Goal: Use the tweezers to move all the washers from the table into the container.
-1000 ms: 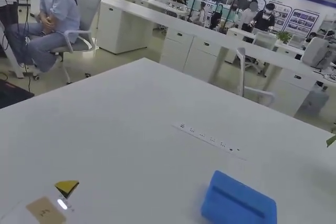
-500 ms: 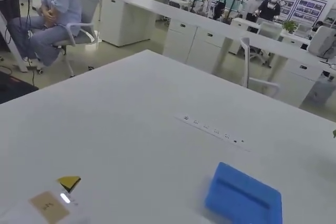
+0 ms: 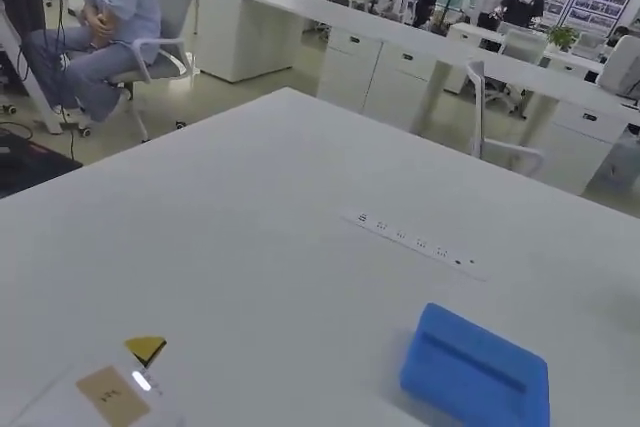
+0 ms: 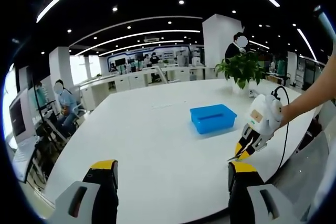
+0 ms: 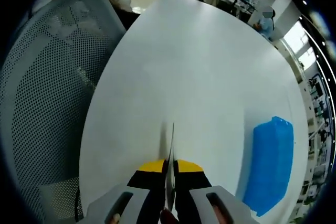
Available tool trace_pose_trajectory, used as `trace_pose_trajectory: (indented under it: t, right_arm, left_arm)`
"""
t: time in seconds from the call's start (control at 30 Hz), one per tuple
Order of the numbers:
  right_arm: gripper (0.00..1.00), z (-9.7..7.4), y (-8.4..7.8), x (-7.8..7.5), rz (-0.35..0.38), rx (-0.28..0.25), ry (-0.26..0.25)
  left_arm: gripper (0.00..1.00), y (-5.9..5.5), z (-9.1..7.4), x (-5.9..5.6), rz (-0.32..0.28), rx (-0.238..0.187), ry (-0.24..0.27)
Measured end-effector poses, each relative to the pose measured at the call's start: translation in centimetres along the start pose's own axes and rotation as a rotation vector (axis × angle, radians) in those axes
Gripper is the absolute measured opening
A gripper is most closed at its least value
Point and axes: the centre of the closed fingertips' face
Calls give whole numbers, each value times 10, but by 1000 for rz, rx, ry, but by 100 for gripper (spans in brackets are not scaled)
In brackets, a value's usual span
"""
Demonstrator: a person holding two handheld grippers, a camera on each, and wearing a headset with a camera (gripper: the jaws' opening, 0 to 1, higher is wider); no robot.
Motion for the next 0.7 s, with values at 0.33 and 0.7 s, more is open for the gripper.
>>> trace_pose_trajectory:
  t: [0.33,0.7]
  right_arm:
    - [8,-7,4,0,17,-12,-31]
    - [16,-78,-9,-13,516,-266,-148]
  left_arm:
    - [89,2,2,-6,29,1,-18]
    - [88,7,6,-6,54,-3,-23]
Point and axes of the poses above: the centre of the closed fingertips' face, and the gripper's own axes: z roughly forward along the fingers, x roughly to its left, y roughly out of its top, and after that the axes turned 15 degrees about x, right-handed
